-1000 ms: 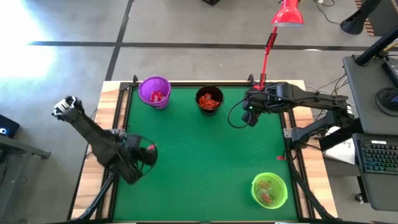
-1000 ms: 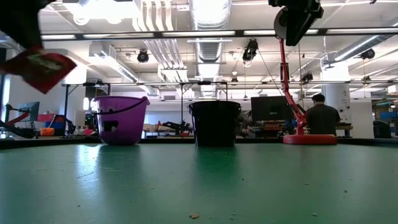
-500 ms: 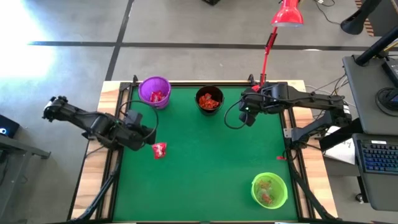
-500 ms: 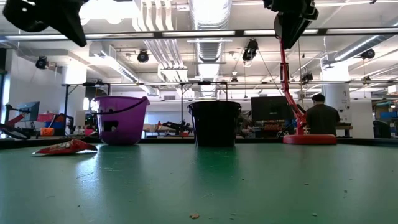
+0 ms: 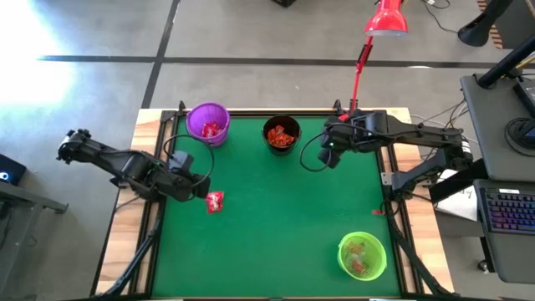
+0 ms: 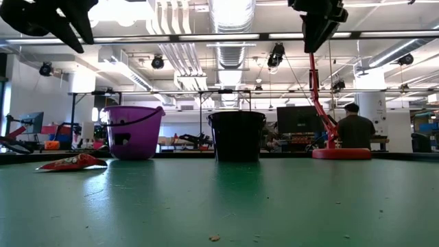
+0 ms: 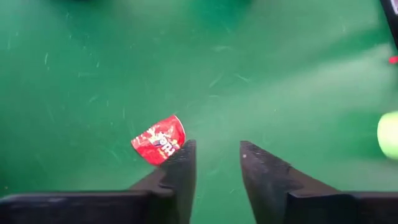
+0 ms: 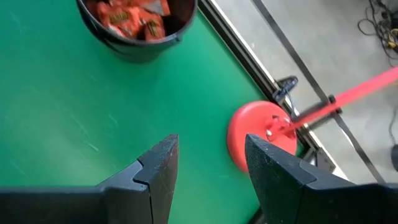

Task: Sort candy
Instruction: Put the red candy into the purple bucket

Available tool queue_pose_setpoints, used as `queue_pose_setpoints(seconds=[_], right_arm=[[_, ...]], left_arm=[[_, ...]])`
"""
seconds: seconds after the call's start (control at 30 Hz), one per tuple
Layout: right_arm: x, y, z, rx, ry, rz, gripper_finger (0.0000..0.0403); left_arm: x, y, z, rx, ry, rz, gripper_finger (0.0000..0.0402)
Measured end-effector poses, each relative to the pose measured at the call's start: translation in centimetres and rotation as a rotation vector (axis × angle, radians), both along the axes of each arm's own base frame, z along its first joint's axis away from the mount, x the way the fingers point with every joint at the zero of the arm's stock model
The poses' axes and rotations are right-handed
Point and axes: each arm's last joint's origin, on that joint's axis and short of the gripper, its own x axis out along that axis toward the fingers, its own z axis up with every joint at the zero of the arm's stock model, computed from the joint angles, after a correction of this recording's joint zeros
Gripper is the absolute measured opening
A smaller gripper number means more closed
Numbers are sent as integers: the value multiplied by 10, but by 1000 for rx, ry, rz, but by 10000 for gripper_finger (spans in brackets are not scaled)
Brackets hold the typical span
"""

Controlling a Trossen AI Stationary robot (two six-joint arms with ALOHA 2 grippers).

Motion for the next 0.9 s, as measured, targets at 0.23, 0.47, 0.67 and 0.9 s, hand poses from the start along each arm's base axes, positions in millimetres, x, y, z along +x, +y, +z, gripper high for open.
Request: queue_pose_setpoints(seconds=[0.23,0.47,0.67,0.9], right_arm=[[4,0,1,-14,-24,35,178],[3,0,1,-6,-23,39,178],[2,2,0,42,-2,62,178],[0,4,0,71,19,92,178]], left_arm=[[27,-11,-23,-16,91,120,158],[59,-25,-63,-5,296,154,158],[72,-31,-84,-133,405,245,158],[80,-32,-98,-164,458,294,158]])
